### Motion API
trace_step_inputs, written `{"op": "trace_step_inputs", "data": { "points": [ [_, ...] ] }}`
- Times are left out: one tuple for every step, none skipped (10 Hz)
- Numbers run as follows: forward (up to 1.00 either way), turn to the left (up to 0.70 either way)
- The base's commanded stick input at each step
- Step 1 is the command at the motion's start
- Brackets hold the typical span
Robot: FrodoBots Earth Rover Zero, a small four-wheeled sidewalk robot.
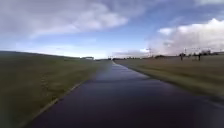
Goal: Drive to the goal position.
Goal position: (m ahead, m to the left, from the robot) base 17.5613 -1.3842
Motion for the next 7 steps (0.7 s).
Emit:
{"op": "trace_step_inputs", "data": {
  "points": [
    [1.00, 0.00],
    [1.00, 0.00],
    [1.00, 0.00],
    [1.00, 0.00],
    [1.00, 0.00],
    [1.00, 0.00],
    [1.00, 0.00]
  ]
}}
